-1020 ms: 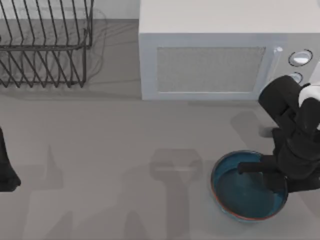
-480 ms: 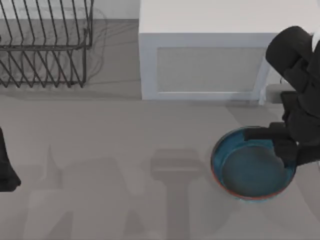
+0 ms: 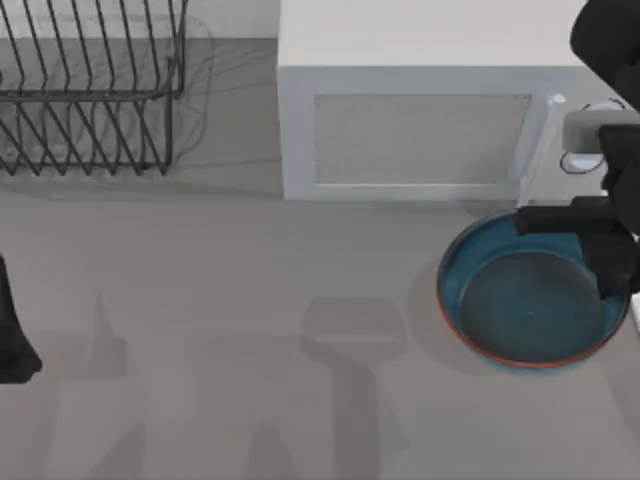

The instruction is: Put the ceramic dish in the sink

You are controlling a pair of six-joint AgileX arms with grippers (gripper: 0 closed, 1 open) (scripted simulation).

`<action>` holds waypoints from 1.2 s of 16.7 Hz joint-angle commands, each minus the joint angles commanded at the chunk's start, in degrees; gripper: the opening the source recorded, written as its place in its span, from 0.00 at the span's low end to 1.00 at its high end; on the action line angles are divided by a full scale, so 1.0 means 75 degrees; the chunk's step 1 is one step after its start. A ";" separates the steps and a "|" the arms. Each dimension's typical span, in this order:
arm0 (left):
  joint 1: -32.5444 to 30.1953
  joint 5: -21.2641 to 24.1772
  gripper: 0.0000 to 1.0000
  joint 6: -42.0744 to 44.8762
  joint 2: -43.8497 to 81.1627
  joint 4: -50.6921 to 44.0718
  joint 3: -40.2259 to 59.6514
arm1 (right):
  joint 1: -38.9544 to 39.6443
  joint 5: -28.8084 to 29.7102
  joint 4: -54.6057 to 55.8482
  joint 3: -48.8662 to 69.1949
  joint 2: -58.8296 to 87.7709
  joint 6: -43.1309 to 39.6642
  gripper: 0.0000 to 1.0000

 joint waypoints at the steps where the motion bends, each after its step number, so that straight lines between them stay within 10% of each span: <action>1: 0.0000 0.0000 1.00 0.0000 0.0000 0.0000 0.0000 | 0.0000 0.0000 0.0000 0.0000 0.0000 0.0000 0.00; 10: 0.0000 0.0000 1.00 0.0000 0.0000 0.0000 0.0000 | -0.2112 -0.0299 0.2221 -0.1437 0.0061 -0.0538 0.00; 20: 0.0000 0.0000 1.00 0.0000 0.0000 0.0000 0.0000 | -0.6828 -0.1690 1.0768 -0.4789 0.0015 -0.2209 0.00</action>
